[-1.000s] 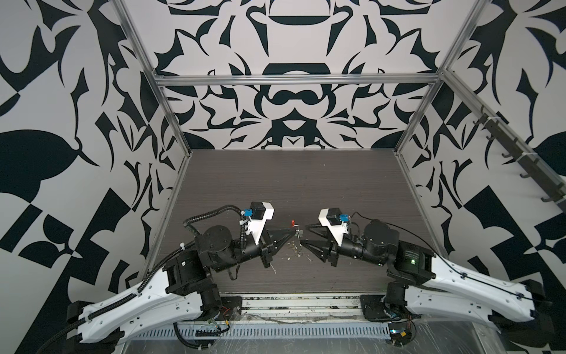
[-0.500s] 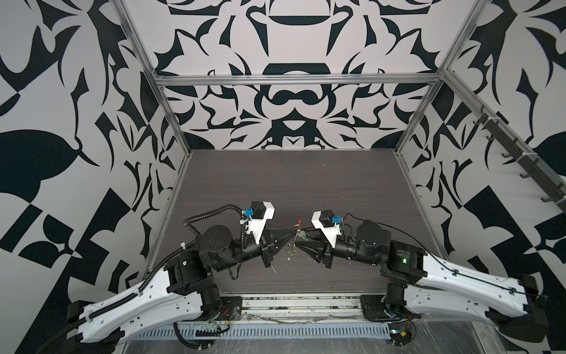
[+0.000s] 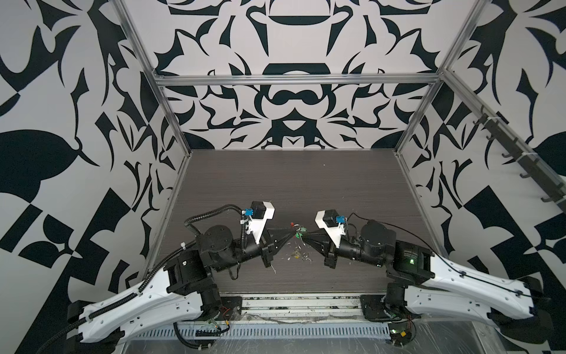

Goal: Remove the keys from the keyring

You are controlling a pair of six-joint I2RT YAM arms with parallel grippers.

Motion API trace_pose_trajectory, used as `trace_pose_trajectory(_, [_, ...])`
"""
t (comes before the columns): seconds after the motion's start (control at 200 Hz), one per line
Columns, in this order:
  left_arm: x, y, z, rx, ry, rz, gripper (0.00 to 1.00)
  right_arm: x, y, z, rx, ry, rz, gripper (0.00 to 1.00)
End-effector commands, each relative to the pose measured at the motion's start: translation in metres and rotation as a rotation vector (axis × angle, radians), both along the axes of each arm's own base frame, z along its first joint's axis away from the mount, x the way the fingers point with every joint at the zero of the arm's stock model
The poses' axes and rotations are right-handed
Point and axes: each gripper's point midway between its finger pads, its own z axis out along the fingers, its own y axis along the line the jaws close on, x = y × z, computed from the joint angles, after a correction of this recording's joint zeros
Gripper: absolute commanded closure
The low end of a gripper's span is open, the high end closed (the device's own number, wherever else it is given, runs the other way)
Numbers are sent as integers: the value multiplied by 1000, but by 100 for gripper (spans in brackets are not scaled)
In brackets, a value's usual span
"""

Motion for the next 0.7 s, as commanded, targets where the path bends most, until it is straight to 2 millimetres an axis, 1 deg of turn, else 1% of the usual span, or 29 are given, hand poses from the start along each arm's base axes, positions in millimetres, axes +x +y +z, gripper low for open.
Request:
trace_pose_trajectory(0.0, [6, 7, 2, -6, 1, 50, 100, 4, -15, 30, 18, -43, -53, 100])
trace_pose_trajectory(0.185, [18, 13, -4, 26, 44, 129, 100, 9, -24, 40, -17, -65, -96, 100])
trace_pose_trajectory(0.565, [36, 20, -26, 104, 125, 248, 100, 24, -23, 62, -50, -110, -164, 100])
trace_pose_trajectory(0.695, [40, 22, -36, 136, 149, 283, 100, 25, -23, 75, -25, -123, -174, 100])
